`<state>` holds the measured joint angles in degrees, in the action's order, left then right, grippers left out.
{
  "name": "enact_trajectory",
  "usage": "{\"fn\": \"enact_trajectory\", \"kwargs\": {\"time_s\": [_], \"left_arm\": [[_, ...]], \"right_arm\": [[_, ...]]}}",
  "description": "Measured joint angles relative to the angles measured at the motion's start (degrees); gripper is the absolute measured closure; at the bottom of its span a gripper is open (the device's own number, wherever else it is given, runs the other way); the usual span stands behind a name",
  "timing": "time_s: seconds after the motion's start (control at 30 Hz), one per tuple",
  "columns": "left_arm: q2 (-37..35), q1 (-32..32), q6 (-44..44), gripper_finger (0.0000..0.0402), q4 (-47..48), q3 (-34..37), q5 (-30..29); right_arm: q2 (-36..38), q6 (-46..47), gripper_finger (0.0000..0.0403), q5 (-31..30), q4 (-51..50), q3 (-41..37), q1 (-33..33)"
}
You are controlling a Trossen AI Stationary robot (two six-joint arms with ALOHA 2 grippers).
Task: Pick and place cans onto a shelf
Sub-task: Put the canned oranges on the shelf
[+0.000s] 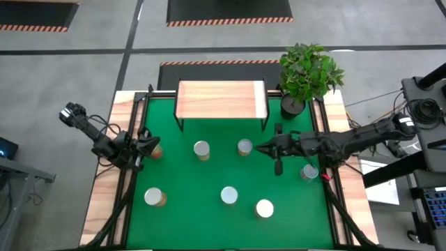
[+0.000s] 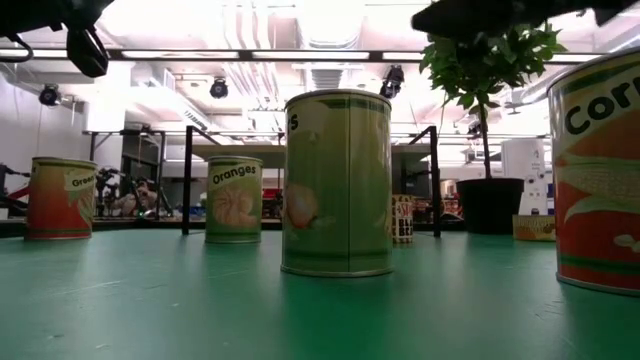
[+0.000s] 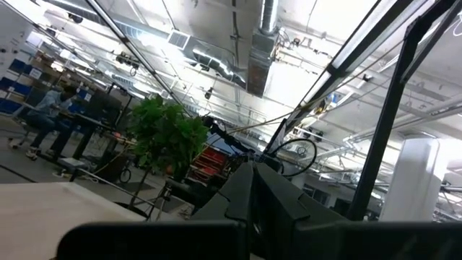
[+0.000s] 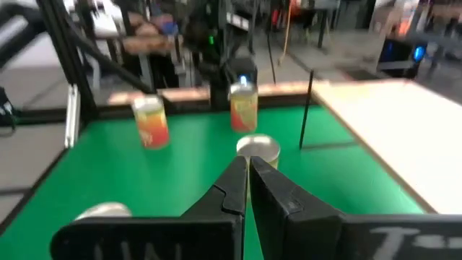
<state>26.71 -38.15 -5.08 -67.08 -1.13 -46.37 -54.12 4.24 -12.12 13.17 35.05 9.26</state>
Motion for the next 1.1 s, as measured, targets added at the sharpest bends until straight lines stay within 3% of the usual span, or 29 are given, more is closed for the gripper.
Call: {"fn": "enact_trajectory", "kwargs": {"time_s": [0.2, 0.63, 1.1], "left_arm": [[0.0, 0.0, -0.3, 0.0402, 0.0, 0.0, -0.1], [-0.6, 0.0, -0.2, 0.0402, 0.0, 0.0, -0.2], [-0.6, 0.0, -0.2, 0.0402, 0.0, 0.0, -0.2]], "right_arm": [[-10.2, 0.4, 0.0394, -3.4, -5.6, 10.0, 0.0], [-30.1, -4.5, 0.0394, -3.4, -7.5, 26.5, -0.2], [-47.9, -3.8, 0.0394, -4.4, -20.0, 46.2, -4.1]]}}
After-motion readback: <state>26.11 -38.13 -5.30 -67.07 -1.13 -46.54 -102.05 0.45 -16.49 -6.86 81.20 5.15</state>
